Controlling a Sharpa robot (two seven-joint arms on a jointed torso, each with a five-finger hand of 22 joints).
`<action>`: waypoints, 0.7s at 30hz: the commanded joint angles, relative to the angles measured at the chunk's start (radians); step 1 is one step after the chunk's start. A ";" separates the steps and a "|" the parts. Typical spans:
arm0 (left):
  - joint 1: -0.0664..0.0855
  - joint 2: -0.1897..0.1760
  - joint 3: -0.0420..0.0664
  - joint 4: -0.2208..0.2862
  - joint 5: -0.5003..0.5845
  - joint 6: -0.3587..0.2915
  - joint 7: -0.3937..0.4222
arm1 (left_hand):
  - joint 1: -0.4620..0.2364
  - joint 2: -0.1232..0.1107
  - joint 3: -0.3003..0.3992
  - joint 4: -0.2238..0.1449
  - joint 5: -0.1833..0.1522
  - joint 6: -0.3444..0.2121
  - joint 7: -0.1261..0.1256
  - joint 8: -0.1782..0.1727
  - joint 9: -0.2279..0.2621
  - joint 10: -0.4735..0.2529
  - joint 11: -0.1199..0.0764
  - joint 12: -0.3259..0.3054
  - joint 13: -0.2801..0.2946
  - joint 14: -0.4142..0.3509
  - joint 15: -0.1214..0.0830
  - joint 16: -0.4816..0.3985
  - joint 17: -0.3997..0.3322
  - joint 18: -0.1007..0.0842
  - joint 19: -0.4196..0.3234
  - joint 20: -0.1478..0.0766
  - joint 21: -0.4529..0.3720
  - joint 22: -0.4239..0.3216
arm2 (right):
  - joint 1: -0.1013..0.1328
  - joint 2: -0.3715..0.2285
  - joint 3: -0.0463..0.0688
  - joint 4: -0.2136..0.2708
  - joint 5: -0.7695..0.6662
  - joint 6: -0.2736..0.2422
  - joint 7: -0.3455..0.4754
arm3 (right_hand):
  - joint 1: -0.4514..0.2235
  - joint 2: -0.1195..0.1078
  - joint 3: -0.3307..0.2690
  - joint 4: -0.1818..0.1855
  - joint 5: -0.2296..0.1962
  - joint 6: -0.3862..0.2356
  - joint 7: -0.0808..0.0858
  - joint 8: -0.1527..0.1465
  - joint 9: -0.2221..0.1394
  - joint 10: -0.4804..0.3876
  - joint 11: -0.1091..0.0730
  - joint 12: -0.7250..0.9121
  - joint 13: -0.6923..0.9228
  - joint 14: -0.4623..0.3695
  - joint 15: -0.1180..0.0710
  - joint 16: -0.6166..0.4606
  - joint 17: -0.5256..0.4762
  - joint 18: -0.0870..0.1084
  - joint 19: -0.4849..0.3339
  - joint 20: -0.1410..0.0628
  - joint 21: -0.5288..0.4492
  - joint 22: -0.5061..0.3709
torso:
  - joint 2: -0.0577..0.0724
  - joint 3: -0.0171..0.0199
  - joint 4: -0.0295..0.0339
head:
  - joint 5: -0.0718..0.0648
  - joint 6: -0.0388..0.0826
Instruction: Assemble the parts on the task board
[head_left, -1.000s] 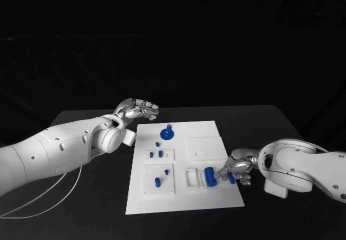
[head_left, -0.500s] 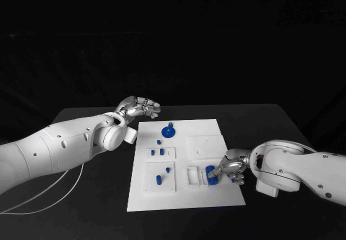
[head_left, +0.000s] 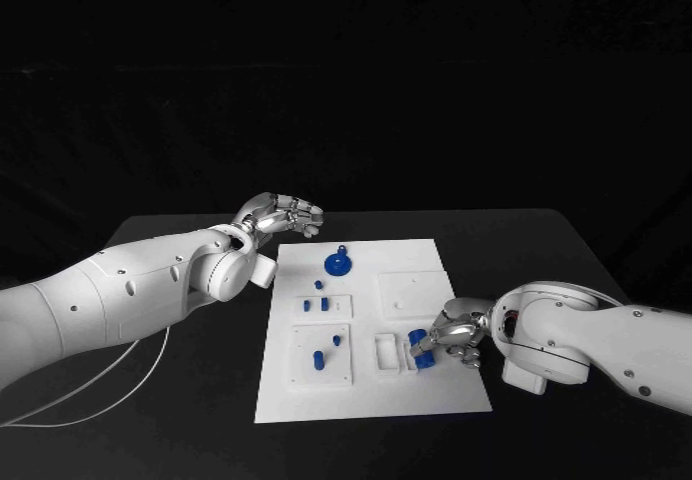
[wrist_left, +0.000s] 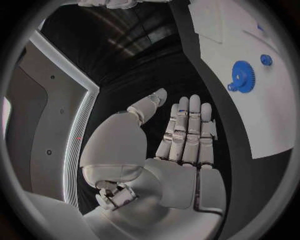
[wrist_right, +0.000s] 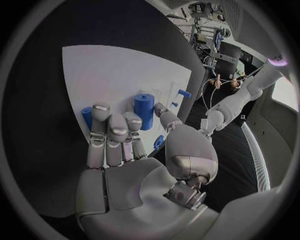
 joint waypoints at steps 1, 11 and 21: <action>0.000 0.001 0.001 0.002 0.006 0.014 0.008 | -0.012 0.000 -0.004 0.001 -0.001 -0.006 -0.001 0.001 -0.001 -0.008 -0.003 -0.002 -0.001 0.002 0.006 -0.004 0.001 0.010 -0.004 0.005 -0.007 0.001 | -0.011 0.005 -0.009 -0.004 -0.045 0.014 0.000 | 0.056 -0.019 0.091 0.019 -0.129 0.034 0.009 -0.002 -0.017 -0.017 0.001 -0.005 0.003 0.006 -0.004 0.001 0.002 0.031 0.015 -0.016 0.003 0.013 | 0.000 -0.0007 0.0001 | 0.000 -0.001; 0.000 0.000 0.001 0.003 0.006 0.014 0.007 | -0.012 0.000 -0.004 0.001 -0.001 -0.006 -0.001 0.001 -0.001 -0.008 -0.003 -0.002 -0.001 0.002 0.006 -0.004 0.002 0.010 -0.004 0.005 -0.007 0.001 | -0.011 0.003 -0.010 -0.002 -0.082 -0.012 0.010 | 0.125 -0.100 0.349 0.112 -0.176 0.072 0.006 0.000 -0.012 -0.003 -0.003 -0.013 0.013 0.016 -0.007 -0.002 0.007 0.041 0.027 -0.003 0.019 0.016 | 0.000 -0.0002 -0.0003 | 0.003 -0.003; 0.000 -0.002 0.001 0.002 0.006 0.014 0.007 | -0.012 0.000 -0.004 0.001 -0.001 -0.006 -0.001 0.001 -0.001 -0.008 -0.003 -0.002 -0.001 0.002 0.006 -0.005 0.003 0.010 -0.004 0.005 -0.007 0.002 | -0.004 -0.015 -0.008 0.033 0.039 -0.046 0.026 | 0.106 -0.106 0.354 0.117 -0.176 0.086 0.002 0.004 -0.007 0.003 -0.006 -0.016 0.015 0.018 -0.009 -0.002 0.009 0.041 0.029 0.002 0.025 0.017 | 0.000 0.0010 -0.0010 | 0.011 -0.007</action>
